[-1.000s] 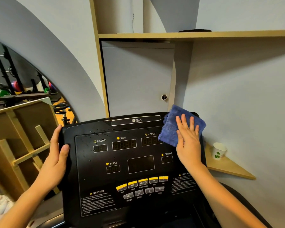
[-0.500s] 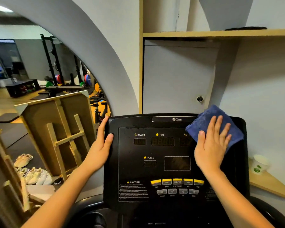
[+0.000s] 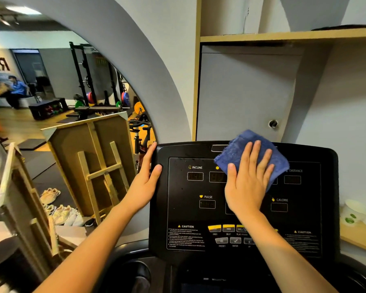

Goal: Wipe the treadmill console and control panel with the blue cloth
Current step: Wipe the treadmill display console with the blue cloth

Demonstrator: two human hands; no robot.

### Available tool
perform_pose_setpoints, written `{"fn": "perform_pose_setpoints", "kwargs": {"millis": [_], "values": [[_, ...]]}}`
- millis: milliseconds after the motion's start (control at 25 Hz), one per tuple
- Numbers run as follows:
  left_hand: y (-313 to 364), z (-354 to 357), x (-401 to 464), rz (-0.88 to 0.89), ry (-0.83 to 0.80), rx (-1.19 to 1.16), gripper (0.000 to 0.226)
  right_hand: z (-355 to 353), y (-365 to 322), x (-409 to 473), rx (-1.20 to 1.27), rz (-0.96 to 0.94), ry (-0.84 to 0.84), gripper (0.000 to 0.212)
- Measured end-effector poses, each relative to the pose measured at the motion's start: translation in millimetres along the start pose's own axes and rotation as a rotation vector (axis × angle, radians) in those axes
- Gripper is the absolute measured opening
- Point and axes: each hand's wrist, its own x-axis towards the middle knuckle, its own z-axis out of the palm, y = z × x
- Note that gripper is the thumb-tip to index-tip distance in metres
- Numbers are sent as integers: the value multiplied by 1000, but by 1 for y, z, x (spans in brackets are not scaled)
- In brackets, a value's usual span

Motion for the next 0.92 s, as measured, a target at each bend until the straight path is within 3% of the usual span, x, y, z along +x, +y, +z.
{"fn": "perform_pose_setpoints", "kwargs": {"millis": [360, 920], "values": [[0, -2, 0, 16, -1, 58, 59, 8, -59, -17, 3, -169, -68, 70], [-16, -5, 3, 25, 30, -38, 53, 12, -105, -36, -16, -453, -192, 72]]}}
